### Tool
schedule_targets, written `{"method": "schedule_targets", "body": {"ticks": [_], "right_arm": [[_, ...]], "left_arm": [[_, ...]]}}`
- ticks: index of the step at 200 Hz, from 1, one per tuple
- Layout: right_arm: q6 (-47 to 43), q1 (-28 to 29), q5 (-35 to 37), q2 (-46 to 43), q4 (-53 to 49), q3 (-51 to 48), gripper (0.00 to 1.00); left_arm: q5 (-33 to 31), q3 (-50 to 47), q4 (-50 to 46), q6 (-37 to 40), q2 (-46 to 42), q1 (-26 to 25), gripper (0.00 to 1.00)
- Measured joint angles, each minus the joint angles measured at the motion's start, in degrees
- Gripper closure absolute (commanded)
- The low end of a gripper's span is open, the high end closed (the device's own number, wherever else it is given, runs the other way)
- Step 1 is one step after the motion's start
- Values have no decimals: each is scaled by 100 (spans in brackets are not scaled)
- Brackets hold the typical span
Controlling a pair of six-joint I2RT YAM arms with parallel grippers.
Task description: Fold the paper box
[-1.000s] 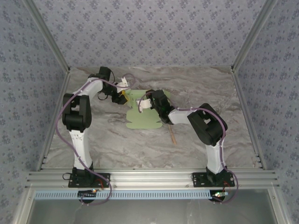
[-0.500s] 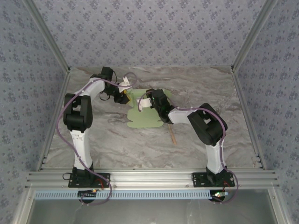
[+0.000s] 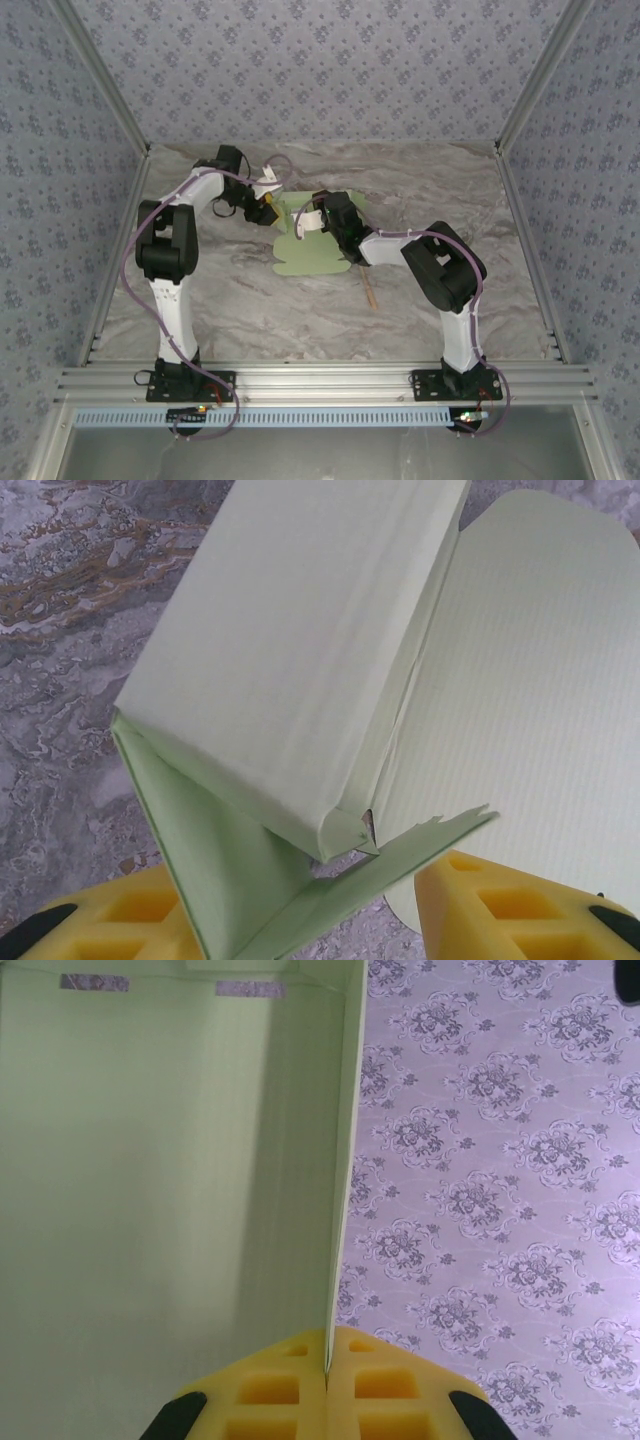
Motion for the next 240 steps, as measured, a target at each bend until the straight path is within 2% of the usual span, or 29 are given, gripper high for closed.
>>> {"method": "schedule_targets", "body": {"ticks": [91,126,182,240], "right_arm": [[59,48,46,0,-4,2,100],[61,48,44,2,-20,2,100],[101,85,81,37,-48,2,100],[144,186,308,98,76,4,100]], "left_arm": [[175,-457,140,-505,-138,2,46],[221,-538,177,-680,-177,13,51],[240,-678,177,-833,-295,11,48],[74,-723,280,-1237,-363,0,56]]}}
